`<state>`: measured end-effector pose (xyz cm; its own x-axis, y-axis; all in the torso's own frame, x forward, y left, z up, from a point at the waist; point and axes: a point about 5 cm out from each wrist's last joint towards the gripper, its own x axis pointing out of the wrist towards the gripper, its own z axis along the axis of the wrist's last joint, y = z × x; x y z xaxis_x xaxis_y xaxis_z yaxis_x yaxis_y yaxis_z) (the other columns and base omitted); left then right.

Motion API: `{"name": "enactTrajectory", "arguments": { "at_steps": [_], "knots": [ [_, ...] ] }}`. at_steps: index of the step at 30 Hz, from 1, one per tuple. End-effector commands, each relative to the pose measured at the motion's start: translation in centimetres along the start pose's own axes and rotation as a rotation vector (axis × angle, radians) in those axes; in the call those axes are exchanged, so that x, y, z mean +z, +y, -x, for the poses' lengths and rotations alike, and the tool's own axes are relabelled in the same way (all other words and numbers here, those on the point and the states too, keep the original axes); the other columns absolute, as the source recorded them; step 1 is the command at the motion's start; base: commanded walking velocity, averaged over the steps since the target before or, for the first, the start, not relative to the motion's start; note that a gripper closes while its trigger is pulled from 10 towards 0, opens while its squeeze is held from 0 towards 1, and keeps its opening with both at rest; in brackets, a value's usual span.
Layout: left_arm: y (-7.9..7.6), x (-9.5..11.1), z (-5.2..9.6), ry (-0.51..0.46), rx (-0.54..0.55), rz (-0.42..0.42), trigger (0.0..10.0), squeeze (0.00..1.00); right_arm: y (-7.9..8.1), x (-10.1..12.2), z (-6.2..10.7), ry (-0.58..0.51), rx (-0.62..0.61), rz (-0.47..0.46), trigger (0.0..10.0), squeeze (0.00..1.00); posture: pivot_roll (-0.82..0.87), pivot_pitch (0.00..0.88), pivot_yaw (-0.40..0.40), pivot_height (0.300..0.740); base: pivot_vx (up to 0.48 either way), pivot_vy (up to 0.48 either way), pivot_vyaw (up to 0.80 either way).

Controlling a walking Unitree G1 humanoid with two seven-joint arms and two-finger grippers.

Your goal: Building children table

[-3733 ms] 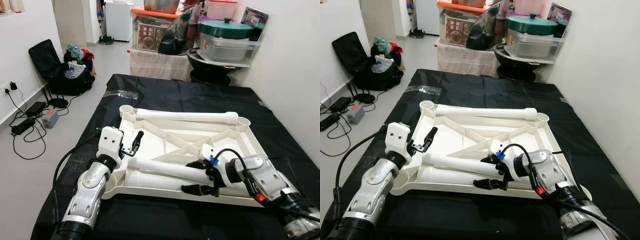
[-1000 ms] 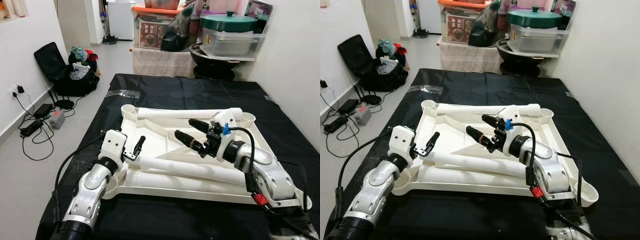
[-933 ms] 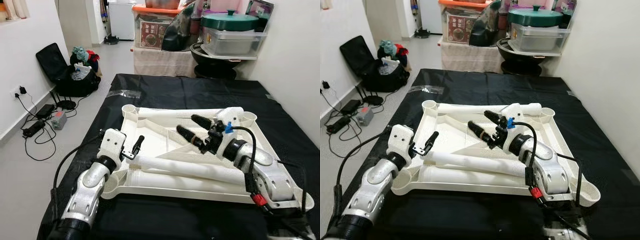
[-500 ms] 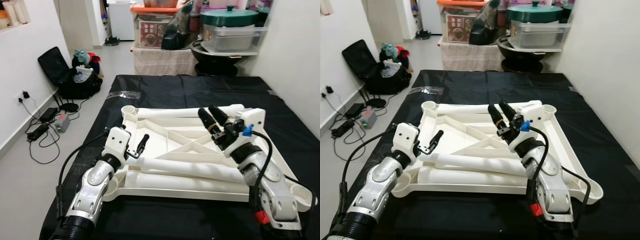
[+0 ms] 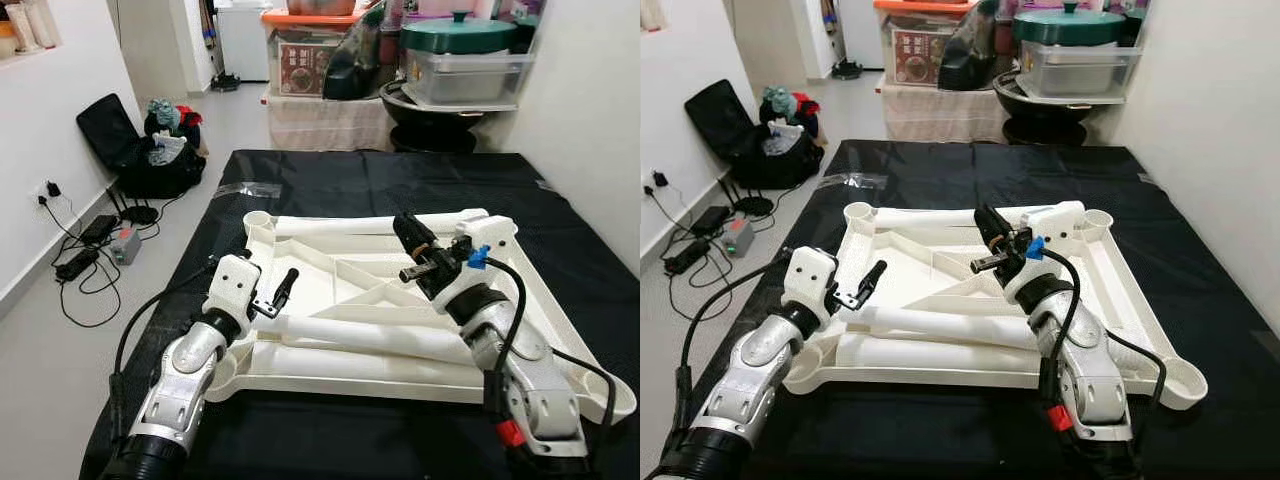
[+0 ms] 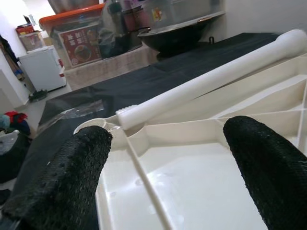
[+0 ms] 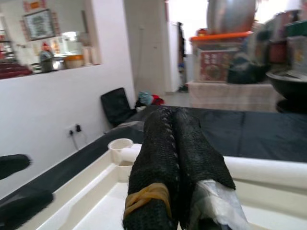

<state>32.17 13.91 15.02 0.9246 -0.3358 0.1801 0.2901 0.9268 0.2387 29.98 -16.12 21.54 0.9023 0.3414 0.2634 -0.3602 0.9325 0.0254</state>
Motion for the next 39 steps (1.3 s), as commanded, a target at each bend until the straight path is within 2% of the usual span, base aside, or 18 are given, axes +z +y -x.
{"name": "enactTrajectory", "arguments": {
  "at_steps": [1,5,6,16,20,25,27,30,31,32,33,36,38,39],
  "knots": [
    [0.2,-0.4,0.3,0.021,0.004,0.003,10.0,0.0,-0.1,-0.5,0.1,0.023,-0.012,-0.012,10.0,0.0,0.03,0.0,-0.047,0.74,0.0,0.0,0.0],
    [0.0,-0.3,0.1,0.016,-0.008,0.007,10.0,0.0,-0.4,-0.8,0.3,0.046,-0.051,-0.029,10.0,0.0,0.03,0.0,-0.045,0.74,0.0,0.0,0.0],
    [-0.3,-0.2,-0.1,0.017,-0.021,0.0,10.0,0.0,-0.3,-0.8,0.3,0.039,-0.069,-0.063,10.0,1.0,0.03,0.0,-0.045,0.74,0.0,-0.322,0.0],
    [-0.4,-0.2,-0.2,0.019,-0.023,-0.01,10.0,0.0,-0.2,-0.4,0.2,-0.001,-0.091,-0.122,10.0,1.0,0.03,0.0,-0.045,0.74,0.0,-0.464,0.0],
    [-0.4,-0.3,-0.2,0.016,-0.02,-0.006,10.0,0.0,-0.3,0.4,0.0,-0.026,-0.055,-0.155,10.0,1.0,0.03,0.0,-0.051,0.74,0.0,-0.478,0.0],
    [-0.4,-0.4,-0.2,0.009,-0.014,-0.002,10.0,0.0,-0.8,1.1,-0.2,-0.026,-0.023,-0.153,10.0,1.0,0.03,0.0,-0.054,0.74,0.0,-0.343,0.0],
    [-0.4,-0.3,-0.1,0.003,-0.004,0.011,10.0,0.0,-0.9,1.1,-0.2,-0.008,-0.002,-0.152,10.0,1.0,0.03,0.0,-0.057,0.74,0.0,0.0,0.0],
    [-0.1,-0.5,0.0,0.012,0.01,0.018,10.0,0.0,-0.7,0.6,0.6,0.124,0.15,-0.182,10.0,1.0,0.03,0.0,-0.06,0.74,0.0,0.0,0.0],
    [-0.1,-0.5,0.0,0.012,0.01,0.018,10.0,0.0,-0.7,0.6,0.6,0.124,0.15,-0.182,10.0,1.0,0.03,0.0,-0.06,0.74,0.0,0.0,0.0],
    [0.0,-0.6,0.0,0.015,0.014,0.016,10.0,0.0,-0.5,0.3,1.1,0.176,0.205,-0.167,10.0,0.41,0.04,0.0,-0.061,0.74,0.0,0.0,0.0],
    [0.1,-0.7,0.1,0.017,0.018,0.017,10.0,0.0,-0.1,0.0,1.9,0.231,0.266,-0.152,10.0,0.0,0.03,0.0,-0.062,0.74,0.0,0.0,0.0],
    [0.4,-0.8,0.2,0.02,0.025,0.017,10.0,0.0,0.3,-1.4,4.4,0.377,0.387,-0.198,10.0,0.0,0.03,0.0,-0.059,0.74,0.0,0.0,0.0],
    [0.4,-0.8,0.2,0.02,0.025,0.017,10.0,0.0,0.3,-1.4,4.4,0.377,0.387,-0.198,10.0,0.0,0.03,0.0,-0.059,0.74,0.0,0.0,0.0],
    [0.4,-0.8,0.3,0.02,0.024,0.017,10.0,0.0,-0.1,-2.1,4.8,0.416,0.36,-0.214,10.0,0.0,0.03,0.0,-0.059,0.74,0.0,0.0,0.0]
  ]
}}
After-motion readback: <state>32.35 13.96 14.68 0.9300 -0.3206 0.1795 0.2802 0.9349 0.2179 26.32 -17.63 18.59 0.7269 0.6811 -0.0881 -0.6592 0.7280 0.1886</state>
